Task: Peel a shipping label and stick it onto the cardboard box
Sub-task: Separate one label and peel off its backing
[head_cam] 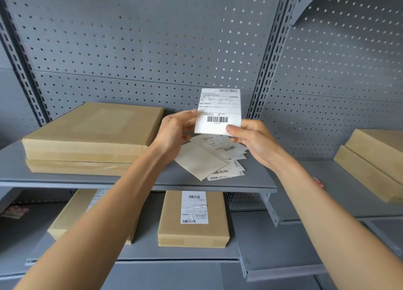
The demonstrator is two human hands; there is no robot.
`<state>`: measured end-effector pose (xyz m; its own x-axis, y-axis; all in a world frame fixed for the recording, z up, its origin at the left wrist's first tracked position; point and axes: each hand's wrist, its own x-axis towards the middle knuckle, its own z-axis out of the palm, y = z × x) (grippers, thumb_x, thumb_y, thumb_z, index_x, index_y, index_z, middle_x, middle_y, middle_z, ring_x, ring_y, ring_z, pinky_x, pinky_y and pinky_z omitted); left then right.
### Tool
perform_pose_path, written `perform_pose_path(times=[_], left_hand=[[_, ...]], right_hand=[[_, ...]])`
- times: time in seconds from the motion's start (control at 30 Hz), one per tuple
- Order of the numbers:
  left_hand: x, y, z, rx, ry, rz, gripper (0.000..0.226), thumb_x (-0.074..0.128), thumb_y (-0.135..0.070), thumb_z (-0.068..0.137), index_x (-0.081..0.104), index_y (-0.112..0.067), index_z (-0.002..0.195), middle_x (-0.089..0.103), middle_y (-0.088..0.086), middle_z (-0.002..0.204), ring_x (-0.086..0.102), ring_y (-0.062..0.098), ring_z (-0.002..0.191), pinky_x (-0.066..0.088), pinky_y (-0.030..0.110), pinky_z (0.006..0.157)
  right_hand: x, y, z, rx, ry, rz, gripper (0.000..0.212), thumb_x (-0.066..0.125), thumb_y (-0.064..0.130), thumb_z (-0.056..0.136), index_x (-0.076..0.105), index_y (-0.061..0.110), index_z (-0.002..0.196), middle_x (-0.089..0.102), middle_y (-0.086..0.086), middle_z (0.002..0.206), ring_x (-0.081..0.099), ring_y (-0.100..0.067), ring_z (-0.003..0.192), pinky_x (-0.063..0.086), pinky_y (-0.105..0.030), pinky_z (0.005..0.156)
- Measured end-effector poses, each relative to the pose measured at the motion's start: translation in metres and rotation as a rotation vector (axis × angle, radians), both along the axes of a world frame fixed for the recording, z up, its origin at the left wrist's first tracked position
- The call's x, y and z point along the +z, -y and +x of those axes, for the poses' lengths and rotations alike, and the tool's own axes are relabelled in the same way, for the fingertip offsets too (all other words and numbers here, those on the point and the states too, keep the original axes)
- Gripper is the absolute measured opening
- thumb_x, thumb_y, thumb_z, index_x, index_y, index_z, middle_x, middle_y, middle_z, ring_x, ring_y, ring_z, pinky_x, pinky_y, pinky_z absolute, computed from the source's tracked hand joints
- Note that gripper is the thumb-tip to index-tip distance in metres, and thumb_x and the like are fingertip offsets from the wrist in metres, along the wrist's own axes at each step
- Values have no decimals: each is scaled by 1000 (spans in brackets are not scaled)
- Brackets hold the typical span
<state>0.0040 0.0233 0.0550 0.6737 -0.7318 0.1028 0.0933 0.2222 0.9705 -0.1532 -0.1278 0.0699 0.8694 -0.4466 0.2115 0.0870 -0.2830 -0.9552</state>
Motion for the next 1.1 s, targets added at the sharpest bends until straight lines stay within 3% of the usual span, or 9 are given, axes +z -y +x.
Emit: perform_pose_path(times=[0.1, 0.2, 0.33, 0.43, 0.5, 0.63, 0.8, 1.03, 1.1], left_hand=[[9, -3, -1, 42, -29, -80, 24, 60, -11, 97, 74, -1, 112, 79, 14, 98, 71, 22, 78, 53, 28, 65], [16, -9, 2, 97, 32, -72, 17, 63, -9, 97, 76, -2, 105, 77, 15, 91, 65, 27, 78, 51, 34, 68], [28, -23, 12, 184, 94, -73, 11, 69, -13, 92, 78, -7, 95, 76, 27, 102, 61, 30, 82, 47, 43, 77], [39, -44, 24, 209, 162, -72, 9, 70, -12, 93, 76, -10, 87, 78, 20, 103, 62, 28, 82, 46, 33, 65], [45, -60, 36, 225, 188, -62, 8, 70, -11, 94, 75, -6, 90, 79, 11, 93, 61, 23, 77, 43, 27, 58], [54, -94, 65, 260, 239, 6, 9, 72, -16, 93, 75, -15, 85, 78, -4, 82, 64, 13, 65, 44, 28, 62], [62, -140, 108, 261, 269, 42, 8, 73, -18, 92, 78, -17, 86, 78, -5, 82, 65, 16, 66, 42, 27, 60], [64, -194, 161, 207, 331, 84, 16, 69, -18, 94, 78, -5, 99, 79, 3, 92, 69, 18, 64, 41, 29, 63], [61, -204, 171, 156, 331, 94, 20, 69, -19, 95, 78, -3, 103, 80, 7, 94, 68, 19, 68, 41, 30, 65]], right_hand=[[3, -1, -3, 18, -54, -57, 17, 68, 13, 93, 76, 21, 105, 75, 8, 119, 65, -18, 109, 47, -38, 94], [7, -4, -2, 36, -85, -102, 17, 71, 19, 90, 77, 21, 106, 75, 8, 119, 64, -27, 117, 48, -45, 100], [18, -17, 9, 21, -4, -22, 26, 70, 26, 92, 74, 16, 115, 74, 0, 122, 65, -26, 116, 50, -49, 100], [29, -36, 30, -60, 106, -38, 16, 65, 17, 97, 73, 12, 110, 78, -3, 111, 73, -22, 103, 57, -41, 92], [33, -51, 50, -128, 152, -66, 11, 65, 11, 96, 72, 11, 104, 79, -2, 103, 75, -17, 95, 58, -38, 89], [38, -84, 89, -220, 200, -76, 7, 67, 6, 93, 70, 11, 97, 80, -1, 92, 76, -15, 85, 59, -31, 82], [45, -131, 132, -260, 233, -63, 6, 66, 4, 93, 68, 5, 99, 79, 3, 87, 73, -8, 74, 55, -19, 67], [59, -181, 178, -353, 280, -50, 12, 66, 4, 93, 68, -1, 104, 79, 2, 92, 75, -8, 82, 58, -22, 75], [63, -190, 189, -376, 295, -36, 13, 66, 4, 93, 67, -1, 105, 79, -2, 95, 75, -9, 81, 58, -22, 70]])
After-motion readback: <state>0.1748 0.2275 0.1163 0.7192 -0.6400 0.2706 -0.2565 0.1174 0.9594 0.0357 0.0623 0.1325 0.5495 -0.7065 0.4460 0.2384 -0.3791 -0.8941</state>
